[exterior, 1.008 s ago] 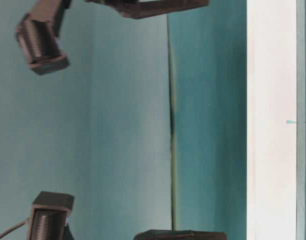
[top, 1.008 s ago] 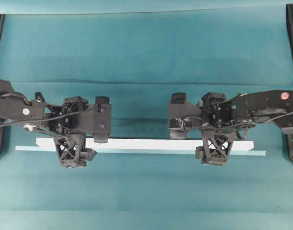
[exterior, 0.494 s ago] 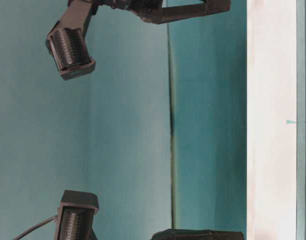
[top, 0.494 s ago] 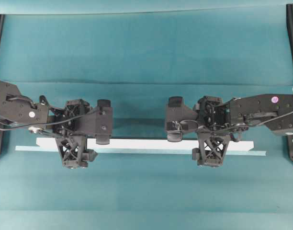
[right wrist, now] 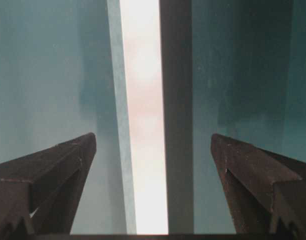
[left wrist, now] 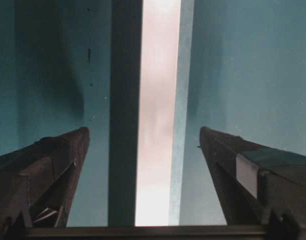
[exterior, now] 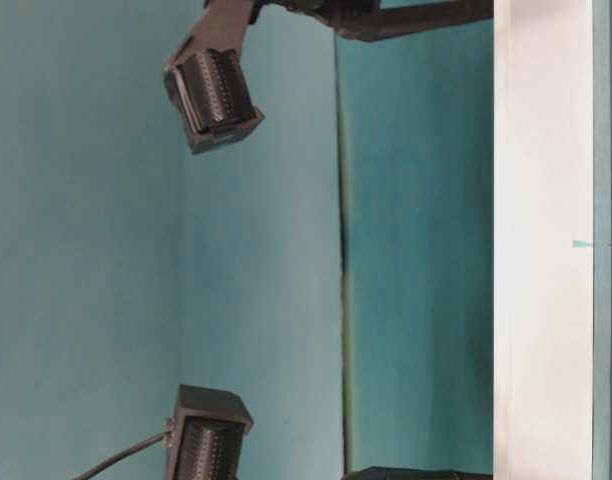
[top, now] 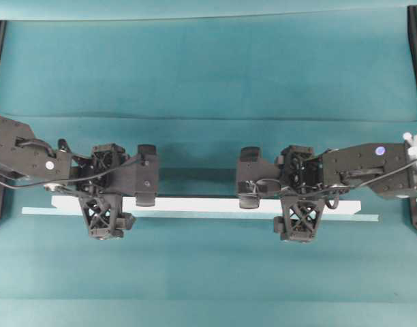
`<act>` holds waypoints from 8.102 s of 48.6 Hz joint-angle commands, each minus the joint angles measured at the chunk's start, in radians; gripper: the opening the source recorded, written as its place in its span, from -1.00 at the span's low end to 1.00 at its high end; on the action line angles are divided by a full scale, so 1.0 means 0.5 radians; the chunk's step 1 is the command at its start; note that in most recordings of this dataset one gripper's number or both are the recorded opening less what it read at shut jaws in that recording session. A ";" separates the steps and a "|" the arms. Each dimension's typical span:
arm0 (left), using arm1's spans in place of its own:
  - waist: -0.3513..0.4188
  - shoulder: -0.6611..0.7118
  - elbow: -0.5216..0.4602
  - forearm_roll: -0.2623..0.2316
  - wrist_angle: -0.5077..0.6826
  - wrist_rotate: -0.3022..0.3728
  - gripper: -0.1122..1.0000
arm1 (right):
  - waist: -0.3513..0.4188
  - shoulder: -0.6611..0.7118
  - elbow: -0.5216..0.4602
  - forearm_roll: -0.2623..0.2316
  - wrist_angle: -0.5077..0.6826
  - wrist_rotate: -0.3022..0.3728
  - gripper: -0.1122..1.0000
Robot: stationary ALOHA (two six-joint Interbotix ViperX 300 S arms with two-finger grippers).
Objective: Lift a wooden board with both hands.
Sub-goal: 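Close both grippers on the white board near each end, then lift the board with both grippers and raise it upward, then lower the held board with both grippers back onto the table, then open both grippers to release the board on the table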
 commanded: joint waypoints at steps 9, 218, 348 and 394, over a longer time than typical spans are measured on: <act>0.000 0.021 -0.012 0.009 -0.028 -0.009 0.93 | 0.006 0.052 -0.006 0.003 -0.040 0.015 0.91; 0.160 -0.718 -1.555 0.006 1.976 -0.006 -0.48 | -0.120 -0.319 -1.893 -0.098 2.148 0.215 -0.39; 0.101 -0.282 -0.156 0.006 0.568 -0.255 -0.48 | -0.046 -0.015 -0.399 -0.101 0.813 0.138 -0.39; 0.064 -0.028 -0.040 0.006 0.301 -0.279 -0.48 | 0.037 0.153 -0.242 -0.101 0.445 0.141 -0.39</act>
